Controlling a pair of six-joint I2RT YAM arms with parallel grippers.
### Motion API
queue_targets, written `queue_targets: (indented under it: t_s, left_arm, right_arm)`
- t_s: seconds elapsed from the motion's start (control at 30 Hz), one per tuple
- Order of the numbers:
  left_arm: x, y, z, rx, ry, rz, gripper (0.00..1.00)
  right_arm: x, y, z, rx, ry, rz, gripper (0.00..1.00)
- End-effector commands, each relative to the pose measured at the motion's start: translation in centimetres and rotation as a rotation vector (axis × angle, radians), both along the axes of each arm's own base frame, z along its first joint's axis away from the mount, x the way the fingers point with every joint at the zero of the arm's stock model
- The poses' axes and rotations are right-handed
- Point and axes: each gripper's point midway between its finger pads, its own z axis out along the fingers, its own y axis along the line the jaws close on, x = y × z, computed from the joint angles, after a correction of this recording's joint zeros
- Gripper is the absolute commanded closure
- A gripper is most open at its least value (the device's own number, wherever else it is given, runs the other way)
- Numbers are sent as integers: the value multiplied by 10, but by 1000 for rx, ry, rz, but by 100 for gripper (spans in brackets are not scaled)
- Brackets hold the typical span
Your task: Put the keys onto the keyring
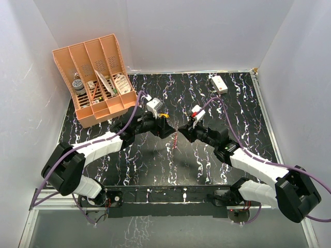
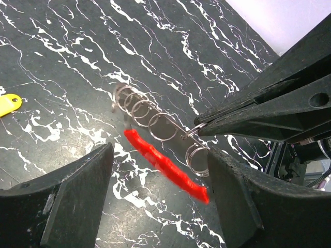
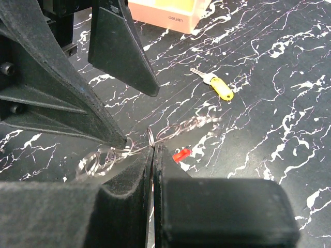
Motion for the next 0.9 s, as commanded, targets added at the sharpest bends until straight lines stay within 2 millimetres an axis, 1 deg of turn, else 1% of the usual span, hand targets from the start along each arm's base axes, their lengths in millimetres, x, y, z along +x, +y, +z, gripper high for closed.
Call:
queue_targets:
  t_s: [0.0,0.2,0.33,0.43,0.5,0.53,0.6,0.7,0.87]
  left_arm:
    - [-6,-9,21,-55,-59,-58,28]
    - [-7,-11,23,-60,-63,-67,35]
    - [-2,-6,24,-51,-68,-20,38]
    - [5,4,31,-44,-93,54,42]
    - [7,11,41,-53,-121,95,46]
    - [6,13,45,-61,-133,101,47]
    - [2,15,50,-74,-152,96,47]
    - [-4,11,58,-97,-169,53,46]
    - [-11,0,52,-108,-140,-25,41]
  right_arm:
    - [12,7,60,109,-145,-6,100]
    - [12,7,61,111,-158,-2,100]
    - [11,7,62,110,-161,-2,100]
    - [9,5,60,105,-162,-1,100]
    - [9,4,61,105,-165,-3,100]
    - [8,4,60,104,-166,-2,100]
    - [8,4,61,105,-170,-1,100]
    - [8,5,61,105,-167,2,100]
    - [9,7,64,113,-163,9,100]
